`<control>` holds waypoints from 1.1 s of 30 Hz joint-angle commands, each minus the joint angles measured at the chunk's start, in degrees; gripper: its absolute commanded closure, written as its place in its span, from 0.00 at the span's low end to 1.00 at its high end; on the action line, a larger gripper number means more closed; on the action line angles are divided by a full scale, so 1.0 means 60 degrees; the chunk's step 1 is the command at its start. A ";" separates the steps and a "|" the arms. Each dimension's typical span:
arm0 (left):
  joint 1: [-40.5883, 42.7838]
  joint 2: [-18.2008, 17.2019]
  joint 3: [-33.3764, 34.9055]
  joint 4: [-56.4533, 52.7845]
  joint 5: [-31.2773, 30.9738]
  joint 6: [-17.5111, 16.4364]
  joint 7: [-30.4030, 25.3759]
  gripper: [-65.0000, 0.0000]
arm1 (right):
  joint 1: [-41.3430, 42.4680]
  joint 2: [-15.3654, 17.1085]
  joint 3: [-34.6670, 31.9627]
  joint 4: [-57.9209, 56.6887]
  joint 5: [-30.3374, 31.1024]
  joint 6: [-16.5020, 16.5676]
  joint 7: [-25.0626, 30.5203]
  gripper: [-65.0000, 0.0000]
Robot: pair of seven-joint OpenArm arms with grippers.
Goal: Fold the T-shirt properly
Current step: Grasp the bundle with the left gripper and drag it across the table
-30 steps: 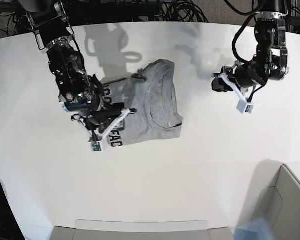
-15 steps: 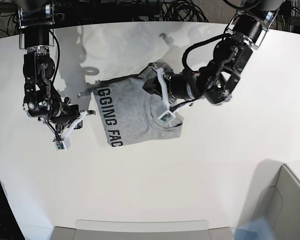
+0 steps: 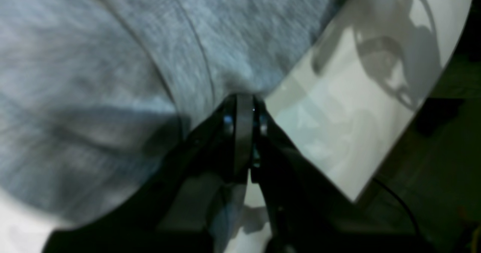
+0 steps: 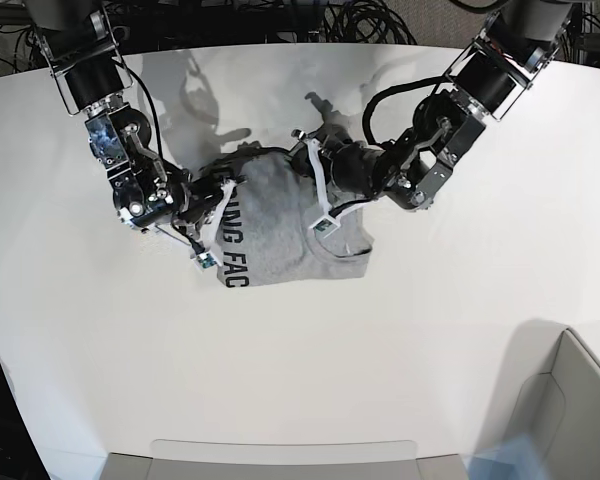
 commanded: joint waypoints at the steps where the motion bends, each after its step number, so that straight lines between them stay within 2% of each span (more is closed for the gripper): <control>1: -0.0428 -0.0033 -0.0107 -0.0161 0.0132 0.0059 -0.0284 1.00 | 0.0086 0.0005 -0.0325 0.0291 0.0245 0.0094 -0.0057 1.00; 6: -0.1102 0.0040 -0.1206 -0.2066 0.0132 0.0073 -0.1309 1.00 | -0.0676 0.0035 -0.1717 0.2035 0.0655 0.0094 -0.0072 1.00; 9: -0.1498 0.0128 -0.2188 -0.3077 0.0132 0.0073 -0.1910 1.00 | -0.1174 0.0064 -0.1952 0.2943 0.0875 0.0094 -0.0072 1.00; 14: -0.1644 0.0172 -0.4005 -0.3561 0.0074 0.0073 -0.2115 1.00 | -0.1862 0.0650 -0.1615 0.4028 0.0787 0.0021 -0.0072 1.00; 17: -0.1571 0.0172 -0.4386 -0.2799 0.0074 0.0073 -0.2101 1.00 | -0.2258 0.0811 -0.0428 0.4365 0.0787 0.0006 -0.0057 1.00; 20: -0.1131 0.0172 -0.4254 -0.1568 0.0059 0.0059 -0.1822 1.00 | -0.2463 0.0694 0.1491 0.4321 0.0787 0.0006 -0.0028 1.00; 22: -0.0868 0.0172 -0.4063 -0.0689 0.0074 0.0015 -0.1368 1.00 | -0.2405 0.0401 0.2737 0.4057 0.0787 0.0006 -0.0013 1.00; 25: -0.0736 0.0172 -0.3111 0.0337 0.0103 0.0015 -0.0884 1.00 | -0.1731 0.0079 0.4056 0.3441 0.0787 0.0021 -0.0043 1.00; 30: -0.0736 0.0172 -0.1001 0.0791 0.0103 0.0015 -0.0504 1.00 | -0.0339 -0.0024 0.4143 0.1478 0.0435 0.0021 0.0001 1.00; 33: -0.0736 0.0172 -0.0107 0.0674 0.0103 0.0015 -0.0577 1.00 | 0.0350 -0.0654 0.4143 0.0306 -0.0517 0.0021 0.0221 1.00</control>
